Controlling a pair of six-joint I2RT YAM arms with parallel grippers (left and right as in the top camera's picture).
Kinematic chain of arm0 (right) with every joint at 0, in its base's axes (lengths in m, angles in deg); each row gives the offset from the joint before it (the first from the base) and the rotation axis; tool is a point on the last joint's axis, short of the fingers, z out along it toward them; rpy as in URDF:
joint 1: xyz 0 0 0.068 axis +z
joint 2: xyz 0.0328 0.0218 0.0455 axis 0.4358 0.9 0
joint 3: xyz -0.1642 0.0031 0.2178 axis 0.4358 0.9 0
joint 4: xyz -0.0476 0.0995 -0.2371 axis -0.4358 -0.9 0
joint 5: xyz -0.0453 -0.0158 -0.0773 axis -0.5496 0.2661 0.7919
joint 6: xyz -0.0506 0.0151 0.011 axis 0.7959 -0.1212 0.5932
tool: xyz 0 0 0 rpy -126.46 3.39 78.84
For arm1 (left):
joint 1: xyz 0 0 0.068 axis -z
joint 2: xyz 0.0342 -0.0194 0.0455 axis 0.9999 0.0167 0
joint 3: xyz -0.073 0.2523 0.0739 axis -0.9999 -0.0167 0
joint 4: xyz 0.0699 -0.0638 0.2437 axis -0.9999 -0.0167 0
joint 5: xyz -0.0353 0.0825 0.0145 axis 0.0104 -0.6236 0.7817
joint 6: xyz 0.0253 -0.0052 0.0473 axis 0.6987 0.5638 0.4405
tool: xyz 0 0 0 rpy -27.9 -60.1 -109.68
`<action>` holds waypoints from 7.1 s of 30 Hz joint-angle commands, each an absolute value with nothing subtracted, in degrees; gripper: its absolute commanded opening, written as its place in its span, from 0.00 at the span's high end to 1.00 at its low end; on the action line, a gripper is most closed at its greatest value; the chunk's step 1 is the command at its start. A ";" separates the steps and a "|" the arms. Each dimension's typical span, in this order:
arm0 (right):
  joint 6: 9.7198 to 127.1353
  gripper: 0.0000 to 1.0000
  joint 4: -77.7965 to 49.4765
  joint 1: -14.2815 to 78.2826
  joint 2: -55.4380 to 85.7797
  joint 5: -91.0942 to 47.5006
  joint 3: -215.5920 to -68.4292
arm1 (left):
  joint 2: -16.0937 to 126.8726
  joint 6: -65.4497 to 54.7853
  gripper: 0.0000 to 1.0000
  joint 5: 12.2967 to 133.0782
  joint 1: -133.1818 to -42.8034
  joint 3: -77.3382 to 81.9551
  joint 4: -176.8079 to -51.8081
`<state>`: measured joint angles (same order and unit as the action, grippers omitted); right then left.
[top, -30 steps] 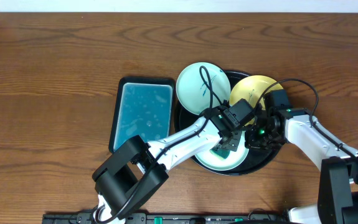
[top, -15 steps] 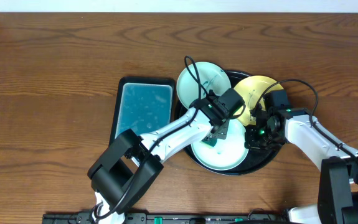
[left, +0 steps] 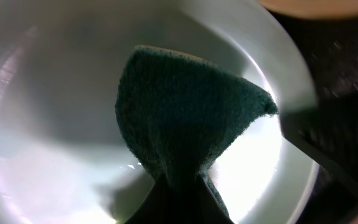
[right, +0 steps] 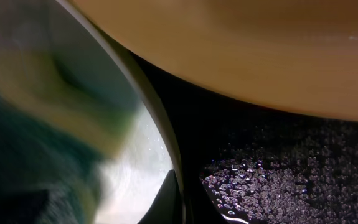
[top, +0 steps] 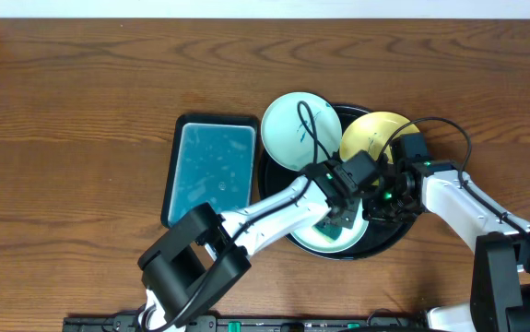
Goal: Clean dirty plates on tray and stack at the side
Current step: 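Scrub the front pale blue plate with the sponge in the left gripper, then return the sponge to the blue basin with the left gripper, then lift the cleaned pale blue plate off the tray with the right gripper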
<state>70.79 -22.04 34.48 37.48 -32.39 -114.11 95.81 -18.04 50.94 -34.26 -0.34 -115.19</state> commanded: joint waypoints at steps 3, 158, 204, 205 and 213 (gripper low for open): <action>70.64 0.99 -22.50 35.31 37.98 -31.16 -113.45 | 96.27 -18.98 0.93 48.62 -34.10 -0.90 -115.17; 78.77 0.99 -24.84 67.40 19.29 27.89 -126.31 | 86.94 -7.22 0.92 45.98 -73.49 -11.02 -121.55; 82.24 0.99 -22.52 85.10 19.31 63.39 -126.31 | 86.94 -7.22 0.93 45.98 -73.49 -11.05 -121.34; 82.24 0.99 -22.41 85.10 19.31 63.39 -126.31 | 86.94 -7.22 0.92 45.98 -73.49 -11.05 -121.31; 76.43 0.99 -21.01 83.64 19.31 61.75 -126.31 | 86.94 -7.22 0.93 45.98 -73.49 -11.05 -121.31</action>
<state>81.43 -21.17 84.25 20.01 60.66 -125.08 86.63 -8.01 46.24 -73.29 -10.70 -121.38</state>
